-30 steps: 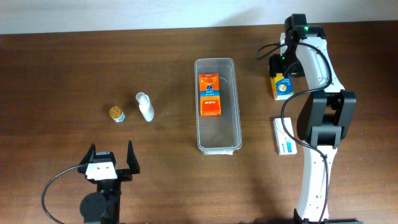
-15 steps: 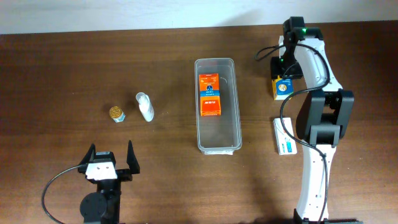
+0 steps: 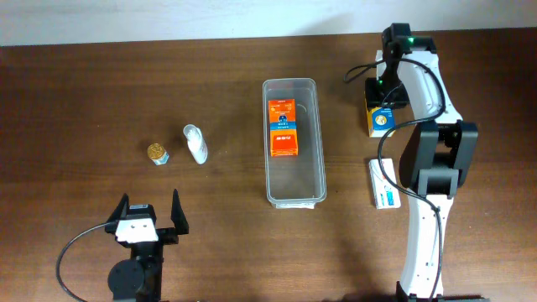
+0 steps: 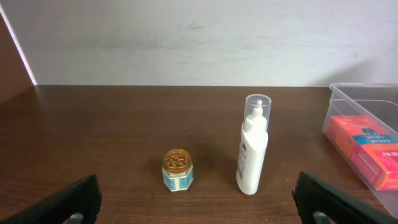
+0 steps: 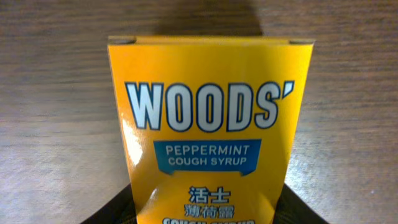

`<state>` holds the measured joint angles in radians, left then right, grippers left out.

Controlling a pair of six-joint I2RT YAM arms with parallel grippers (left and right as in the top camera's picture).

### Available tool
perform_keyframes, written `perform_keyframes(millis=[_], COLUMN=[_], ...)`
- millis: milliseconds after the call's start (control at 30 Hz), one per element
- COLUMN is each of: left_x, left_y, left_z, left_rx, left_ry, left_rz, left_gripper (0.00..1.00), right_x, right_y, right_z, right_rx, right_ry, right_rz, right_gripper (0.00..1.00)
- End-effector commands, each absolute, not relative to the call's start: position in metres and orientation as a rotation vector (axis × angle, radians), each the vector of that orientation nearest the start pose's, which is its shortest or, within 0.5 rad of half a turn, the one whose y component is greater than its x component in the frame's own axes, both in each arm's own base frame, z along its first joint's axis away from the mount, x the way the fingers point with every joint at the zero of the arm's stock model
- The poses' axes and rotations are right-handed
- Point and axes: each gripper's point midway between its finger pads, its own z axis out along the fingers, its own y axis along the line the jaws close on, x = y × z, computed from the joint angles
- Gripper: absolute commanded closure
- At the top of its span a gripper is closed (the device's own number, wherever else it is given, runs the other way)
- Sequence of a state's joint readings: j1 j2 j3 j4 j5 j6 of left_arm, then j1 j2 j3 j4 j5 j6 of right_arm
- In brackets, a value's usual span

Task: Pack container
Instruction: 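Move the right gripper to the yellow WOODS' box and grasp it, then carry the WOODS' box into the container beside the orange box, release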

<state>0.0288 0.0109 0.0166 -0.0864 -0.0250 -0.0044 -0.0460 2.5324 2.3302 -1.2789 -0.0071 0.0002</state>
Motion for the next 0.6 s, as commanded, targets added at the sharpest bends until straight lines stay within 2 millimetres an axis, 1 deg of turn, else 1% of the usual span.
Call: perform_keyframes(millis=[0, 100, 133, 267, 333, 433, 500, 567], left_x=[0.246, 0.246, 0.246, 0.246, 0.246, 0.246, 0.246, 0.246], left_y=[0.010, 0.010, 0.010, 0.010, 0.010, 0.010, 0.010, 0.010], left_z=[0.156, 0.156, 0.156, 0.156, 0.156, 0.156, 0.156, 0.156], left_rx=[-0.045, -0.045, -0.045, -0.045, -0.045, -0.045, -0.045, -0.045], left_ry=[1.650, 1.650, 1.650, 1.650, 1.650, 1.650, 1.650, 1.650], left_rz=[0.027, 0.027, 0.026, 0.027, 0.026, 0.027, 0.027, 0.027], left_gripper=[0.01, 0.01, 0.01, 0.01, 0.01, 0.01, 0.01, 0.01], right_x=[0.527, 0.524, 0.519, 0.514, 0.511, 0.503, 0.501, 0.498], right_y=[-0.010, 0.000, 0.009, 0.024, 0.034, 0.053, 0.077, 0.093], right_z=[0.068, 0.098, 0.118, 0.158, 0.176, 0.195, 0.207, 0.211], right_rx=[0.069, 0.102, 0.096, 0.074, 0.074, 0.078, 0.063, 0.055], right_ry=[2.958, 2.942, 2.932, 2.882, 2.852, 2.830, 2.805, 2.801], right_rz=[0.121, 0.196, 0.238, 0.245, 0.253, 0.273, 0.347, 0.364], right_gripper=[0.52, 0.52, 0.52, 0.52, 0.53, 0.53, 0.53, 0.53])
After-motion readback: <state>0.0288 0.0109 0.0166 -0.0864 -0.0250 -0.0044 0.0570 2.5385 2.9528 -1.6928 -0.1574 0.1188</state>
